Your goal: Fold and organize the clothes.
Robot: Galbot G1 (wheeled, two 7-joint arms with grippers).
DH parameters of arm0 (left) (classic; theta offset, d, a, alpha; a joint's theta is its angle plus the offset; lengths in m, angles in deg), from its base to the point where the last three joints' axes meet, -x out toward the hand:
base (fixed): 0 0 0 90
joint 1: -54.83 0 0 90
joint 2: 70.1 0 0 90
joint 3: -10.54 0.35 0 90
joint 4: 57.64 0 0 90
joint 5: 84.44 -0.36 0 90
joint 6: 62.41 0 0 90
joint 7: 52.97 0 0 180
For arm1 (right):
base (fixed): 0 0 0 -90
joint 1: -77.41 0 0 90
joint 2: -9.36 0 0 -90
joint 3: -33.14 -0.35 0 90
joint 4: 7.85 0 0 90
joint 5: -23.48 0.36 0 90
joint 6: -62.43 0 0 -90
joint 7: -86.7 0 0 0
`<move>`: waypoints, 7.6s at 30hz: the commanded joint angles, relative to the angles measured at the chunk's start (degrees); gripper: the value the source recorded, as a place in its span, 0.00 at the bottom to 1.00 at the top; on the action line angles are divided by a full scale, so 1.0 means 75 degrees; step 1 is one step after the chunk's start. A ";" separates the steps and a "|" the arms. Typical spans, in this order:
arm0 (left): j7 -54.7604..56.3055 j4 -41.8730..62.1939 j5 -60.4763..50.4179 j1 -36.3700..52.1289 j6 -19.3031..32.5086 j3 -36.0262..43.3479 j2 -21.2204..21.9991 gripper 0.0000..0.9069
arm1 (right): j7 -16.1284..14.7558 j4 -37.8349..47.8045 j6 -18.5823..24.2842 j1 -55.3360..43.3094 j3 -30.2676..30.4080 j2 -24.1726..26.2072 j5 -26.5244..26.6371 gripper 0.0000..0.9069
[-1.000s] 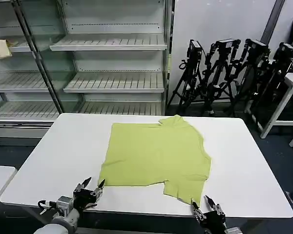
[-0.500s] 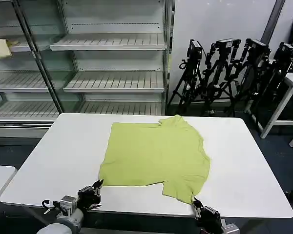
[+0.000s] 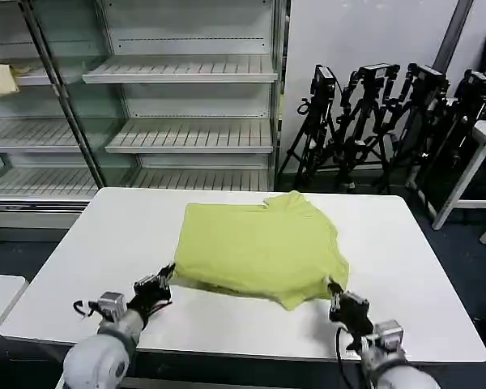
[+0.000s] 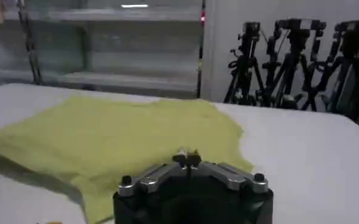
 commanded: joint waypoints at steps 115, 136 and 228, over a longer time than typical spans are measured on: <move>-0.0057 0.2830 0.0022 0.2922 -0.0562 0.1558 -0.1306 1.00 | 0.1476 0.4801 -0.1253 -0.5025 0.1859 -0.1393 0.0350 1.00; -0.0366 0.3866 -0.0303 0.3306 -0.0517 0.1497 -0.0947 1.00 | 0.1240 0.5920 -0.0616 -0.5210 0.1823 -0.2172 -0.0043 1.00; -0.0140 -0.0128 -0.0329 -0.0746 0.0294 0.0015 -0.1198 0.02 | 0.1469 -0.1356 -0.0646 0.0597 0.0920 0.0207 0.0285 0.00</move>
